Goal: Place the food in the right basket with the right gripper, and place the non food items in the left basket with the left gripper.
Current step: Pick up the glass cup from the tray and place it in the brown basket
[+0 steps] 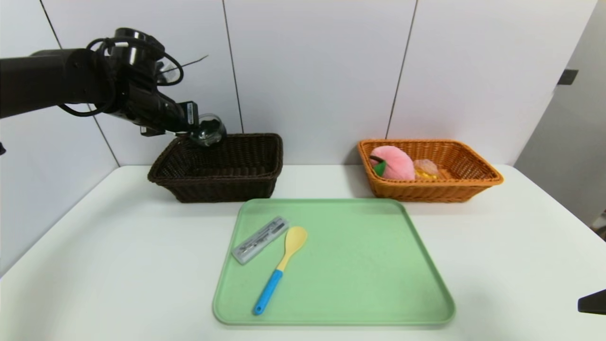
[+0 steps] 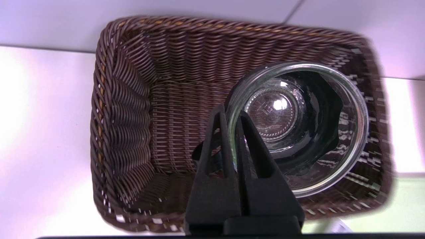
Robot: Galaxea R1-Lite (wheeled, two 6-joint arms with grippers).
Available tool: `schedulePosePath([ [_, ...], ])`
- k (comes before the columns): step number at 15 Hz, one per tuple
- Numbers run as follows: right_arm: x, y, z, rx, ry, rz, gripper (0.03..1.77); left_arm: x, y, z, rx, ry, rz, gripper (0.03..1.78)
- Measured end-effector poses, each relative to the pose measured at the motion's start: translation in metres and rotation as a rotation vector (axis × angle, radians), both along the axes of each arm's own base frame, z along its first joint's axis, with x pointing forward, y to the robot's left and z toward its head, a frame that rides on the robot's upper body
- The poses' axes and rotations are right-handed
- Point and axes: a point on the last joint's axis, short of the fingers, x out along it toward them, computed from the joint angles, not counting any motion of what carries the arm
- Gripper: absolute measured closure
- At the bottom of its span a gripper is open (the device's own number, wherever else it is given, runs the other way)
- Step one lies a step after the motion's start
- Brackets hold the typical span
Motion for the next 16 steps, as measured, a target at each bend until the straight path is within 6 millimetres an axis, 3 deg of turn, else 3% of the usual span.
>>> schedulePosePath([
  [6, 0.0, 0.0, -0.001, -0.001, 0.004, 0.0, 0.1, 0.035, 0.016, -0.051, 0.03, 0.103, 0.031, 1.72],
  [11, 0.001, 0.0, -0.001, -0.002, 0.004, -0.001, 0.1, 0.044, 0.018, -0.069, 0.032, 0.145, 0.037, 1.72],
  [16, 0.001, 0.0, 0.0, 0.001, 0.006, 0.002, 0.1, 0.047, 0.018, -0.075, 0.034, 0.159, 0.036, 1.72],
])
